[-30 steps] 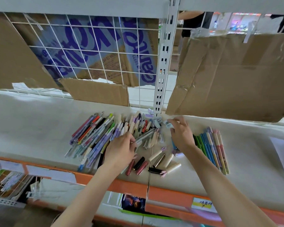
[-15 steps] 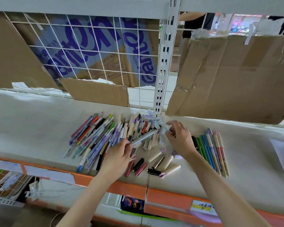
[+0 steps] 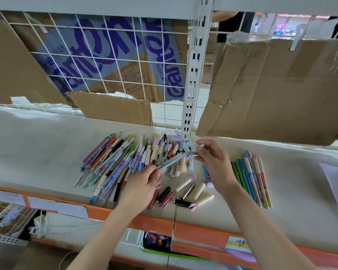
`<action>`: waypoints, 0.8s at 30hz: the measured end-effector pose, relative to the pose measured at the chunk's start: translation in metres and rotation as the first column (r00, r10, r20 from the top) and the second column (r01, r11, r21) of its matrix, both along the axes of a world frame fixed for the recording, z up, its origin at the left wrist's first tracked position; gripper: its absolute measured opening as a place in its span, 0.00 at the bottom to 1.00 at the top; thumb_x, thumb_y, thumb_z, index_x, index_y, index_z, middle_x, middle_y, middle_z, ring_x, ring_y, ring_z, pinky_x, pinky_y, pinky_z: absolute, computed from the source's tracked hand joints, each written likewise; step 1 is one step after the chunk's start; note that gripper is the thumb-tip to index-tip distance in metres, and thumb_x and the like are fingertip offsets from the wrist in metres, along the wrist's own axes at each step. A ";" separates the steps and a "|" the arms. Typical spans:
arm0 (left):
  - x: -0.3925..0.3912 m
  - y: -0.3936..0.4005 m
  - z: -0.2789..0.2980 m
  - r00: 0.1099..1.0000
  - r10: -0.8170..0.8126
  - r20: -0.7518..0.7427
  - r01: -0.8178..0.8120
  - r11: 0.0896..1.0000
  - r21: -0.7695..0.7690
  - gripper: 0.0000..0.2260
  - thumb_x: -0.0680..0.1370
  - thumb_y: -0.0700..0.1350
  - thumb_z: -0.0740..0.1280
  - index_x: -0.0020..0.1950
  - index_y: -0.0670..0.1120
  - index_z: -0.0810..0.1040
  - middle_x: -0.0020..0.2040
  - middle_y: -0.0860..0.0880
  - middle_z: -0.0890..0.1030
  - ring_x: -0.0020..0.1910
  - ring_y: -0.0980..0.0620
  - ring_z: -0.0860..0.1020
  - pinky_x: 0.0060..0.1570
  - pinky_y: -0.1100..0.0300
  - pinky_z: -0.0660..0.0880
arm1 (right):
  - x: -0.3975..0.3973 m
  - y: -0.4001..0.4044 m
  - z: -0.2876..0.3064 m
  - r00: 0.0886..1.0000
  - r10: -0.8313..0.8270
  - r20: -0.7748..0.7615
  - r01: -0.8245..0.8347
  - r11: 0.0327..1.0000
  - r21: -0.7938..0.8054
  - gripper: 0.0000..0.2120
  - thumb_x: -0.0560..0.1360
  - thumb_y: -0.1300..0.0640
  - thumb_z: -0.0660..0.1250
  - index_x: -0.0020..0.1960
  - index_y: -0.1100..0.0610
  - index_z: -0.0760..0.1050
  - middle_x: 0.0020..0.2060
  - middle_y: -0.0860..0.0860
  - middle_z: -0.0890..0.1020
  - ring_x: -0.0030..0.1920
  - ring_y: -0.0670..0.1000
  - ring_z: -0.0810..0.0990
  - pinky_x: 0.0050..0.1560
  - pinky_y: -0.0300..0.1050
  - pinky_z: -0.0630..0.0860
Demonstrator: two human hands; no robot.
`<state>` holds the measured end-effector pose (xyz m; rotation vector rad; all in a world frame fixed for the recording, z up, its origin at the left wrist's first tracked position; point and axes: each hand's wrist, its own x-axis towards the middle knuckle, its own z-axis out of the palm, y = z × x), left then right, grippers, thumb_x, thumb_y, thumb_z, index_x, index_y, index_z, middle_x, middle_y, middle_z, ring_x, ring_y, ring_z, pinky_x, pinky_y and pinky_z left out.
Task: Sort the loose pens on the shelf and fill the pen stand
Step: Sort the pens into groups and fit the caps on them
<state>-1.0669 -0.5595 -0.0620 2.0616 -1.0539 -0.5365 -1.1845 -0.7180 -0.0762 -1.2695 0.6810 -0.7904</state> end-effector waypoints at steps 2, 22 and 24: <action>0.000 -0.001 -0.001 1.000 -0.005 0.006 0.005 1.000 0.000 0.10 0.82 0.43 0.57 0.42 0.48 0.72 0.30 0.56 0.71 0.32 0.64 0.77 0.30 0.72 0.68 | 0.001 0.003 0.000 0.998 0.035 -0.044 -0.038 0.998 -0.047 0.06 0.77 0.65 0.63 0.50 0.58 0.77 0.37 0.48 0.81 0.41 0.44 0.82 0.45 0.35 0.77; 0.001 -0.026 0.002 0.971 -0.144 -0.189 0.166 0.980 0.105 0.11 0.80 0.52 0.57 0.44 0.52 0.77 0.36 0.50 0.78 0.31 0.56 0.72 0.31 0.66 0.69 | -0.005 0.013 0.018 0.997 0.012 0.071 -0.007 0.997 -0.072 0.10 0.79 0.64 0.58 0.59 0.53 0.65 0.37 0.54 0.80 0.37 0.51 0.80 0.42 0.42 0.78; 0.011 -0.024 0.001 0.992 -0.124 -0.029 0.127 0.985 0.114 0.11 0.81 0.51 0.56 0.48 0.48 0.76 0.37 0.50 0.77 0.31 0.58 0.71 0.29 0.69 0.70 | -0.013 -0.006 0.019 0.968 -0.184 -0.172 0.116 0.932 -0.344 0.10 0.79 0.61 0.62 0.59 0.55 0.68 0.34 0.52 0.79 0.32 0.48 0.76 0.35 0.35 0.73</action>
